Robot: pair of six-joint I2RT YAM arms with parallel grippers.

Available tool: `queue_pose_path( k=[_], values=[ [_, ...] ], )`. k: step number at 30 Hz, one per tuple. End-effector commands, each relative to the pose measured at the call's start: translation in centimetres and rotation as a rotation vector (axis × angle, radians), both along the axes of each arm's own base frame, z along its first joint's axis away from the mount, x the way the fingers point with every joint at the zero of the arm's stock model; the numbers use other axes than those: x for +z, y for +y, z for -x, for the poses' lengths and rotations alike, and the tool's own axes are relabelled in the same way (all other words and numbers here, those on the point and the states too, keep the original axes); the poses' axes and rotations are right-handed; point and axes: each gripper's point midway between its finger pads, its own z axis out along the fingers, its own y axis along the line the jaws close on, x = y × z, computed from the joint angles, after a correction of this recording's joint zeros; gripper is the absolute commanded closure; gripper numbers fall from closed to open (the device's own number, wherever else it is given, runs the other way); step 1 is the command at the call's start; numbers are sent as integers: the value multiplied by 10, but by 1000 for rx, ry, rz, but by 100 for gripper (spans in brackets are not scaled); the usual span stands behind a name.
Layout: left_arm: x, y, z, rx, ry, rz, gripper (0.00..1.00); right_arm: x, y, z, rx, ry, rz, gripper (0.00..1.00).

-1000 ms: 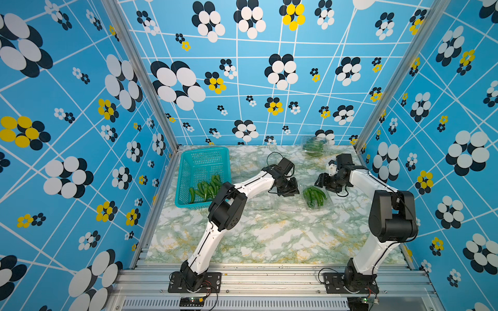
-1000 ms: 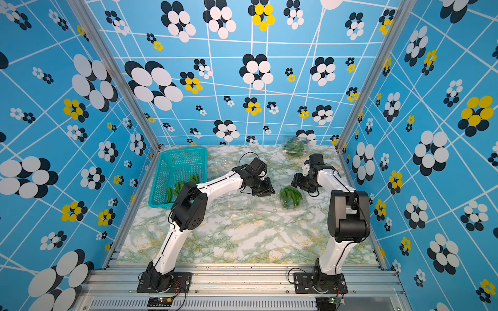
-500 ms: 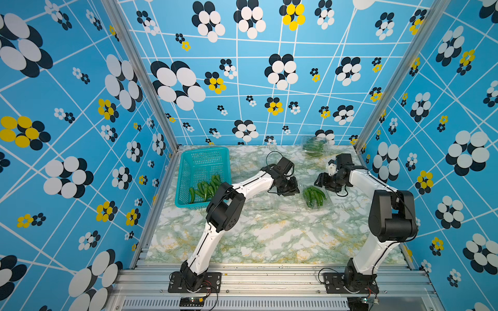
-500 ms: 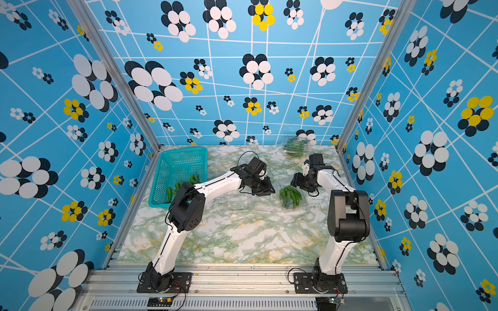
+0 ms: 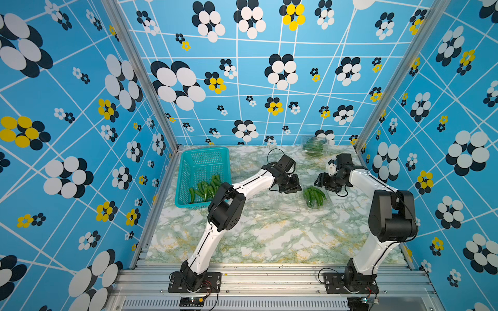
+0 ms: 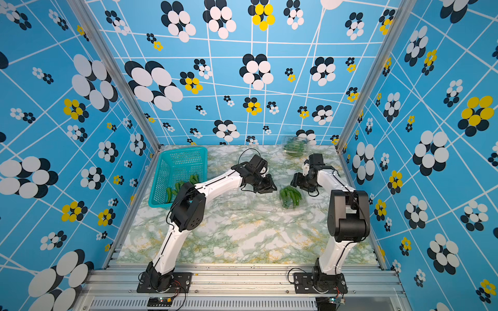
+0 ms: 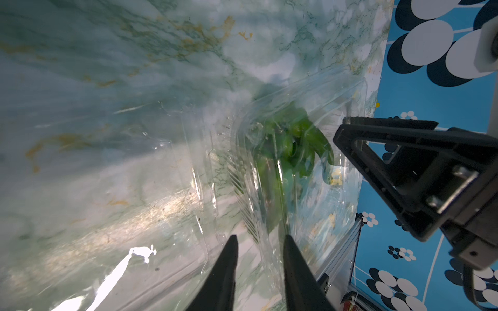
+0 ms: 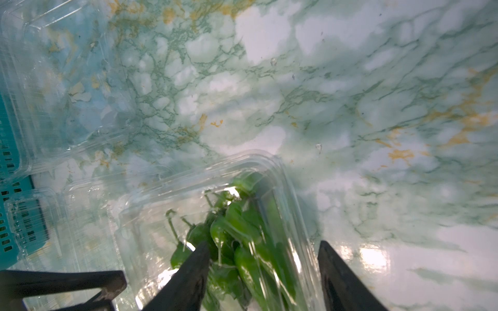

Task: Take small green peppers out of containers
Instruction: Open the packing box at the center of the board.

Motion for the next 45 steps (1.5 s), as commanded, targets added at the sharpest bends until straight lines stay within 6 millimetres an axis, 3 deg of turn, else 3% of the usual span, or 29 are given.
queue_pose_path(
  k=[1,14,22,31,45],
  values=[
    [-9,3,3,-4,28,-17,69,-4,6,2,3,26,-14,35],
    [-20,13,2,8,38,-45,71,-5,6,1,4,27,-16,35],
    [-18,10,1,2,32,-45,71,-5,6,1,5,27,-17,35],
    [-31,10,4,-2,52,-62,71,-3,8,2,10,24,-23,35],
    [-27,4,1,-5,47,-36,71,-10,15,7,24,44,-30,35]
  ],
)
